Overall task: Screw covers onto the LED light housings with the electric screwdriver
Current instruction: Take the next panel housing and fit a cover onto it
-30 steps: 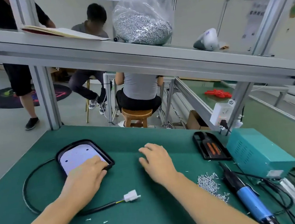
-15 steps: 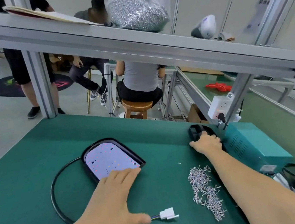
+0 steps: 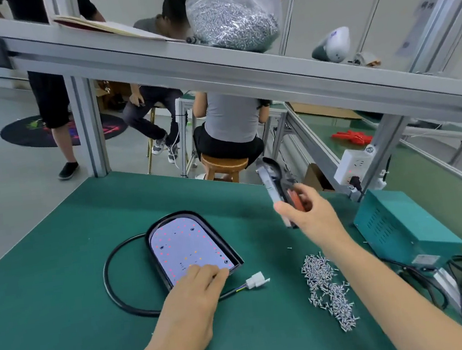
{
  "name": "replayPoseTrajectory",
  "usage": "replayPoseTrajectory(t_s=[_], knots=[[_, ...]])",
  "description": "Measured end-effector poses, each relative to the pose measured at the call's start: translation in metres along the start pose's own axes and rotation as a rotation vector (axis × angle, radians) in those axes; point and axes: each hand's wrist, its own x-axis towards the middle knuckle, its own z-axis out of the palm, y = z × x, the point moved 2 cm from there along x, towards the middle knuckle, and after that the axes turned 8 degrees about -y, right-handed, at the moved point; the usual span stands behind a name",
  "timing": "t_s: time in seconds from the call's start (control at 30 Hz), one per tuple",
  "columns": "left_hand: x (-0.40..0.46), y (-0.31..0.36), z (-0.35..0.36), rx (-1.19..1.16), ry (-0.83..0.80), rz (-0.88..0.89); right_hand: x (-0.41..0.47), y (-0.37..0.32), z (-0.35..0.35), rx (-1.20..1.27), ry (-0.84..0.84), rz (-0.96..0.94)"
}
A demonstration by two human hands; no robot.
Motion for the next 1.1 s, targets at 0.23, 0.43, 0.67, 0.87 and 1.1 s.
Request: replayPoseTrajectory(t_s=[0.23,0.43,0.67,0.87,1.1], knots=[[-0.017,0.027,-0.008,-0.125,-0.019,-0.030,-0.076,-0.015,0.050,0.099,-0.141,-0.043],[-0.029,0.005,-0.033,-0.714,0.134,-0.300,-0.096,-0.019,0.068,-0.268,-0.130,-0.114],[0.008,-0.102,-0.016,-0.994,-0.006,-0.898,-0.114,-0.033,0.103,-0.618,-0.170,-0.282],[0.023,-0.103,-0.015,-1.091,-0.143,-0.960,-0.110,-0.033,0.130,-0.741,-0.228,-0.238],[0.011,-0.097,-0.012,-1.021,-0.166,-0.811,-0.111,-0.022,0.128,-0.759,-0.238,-0.183]])
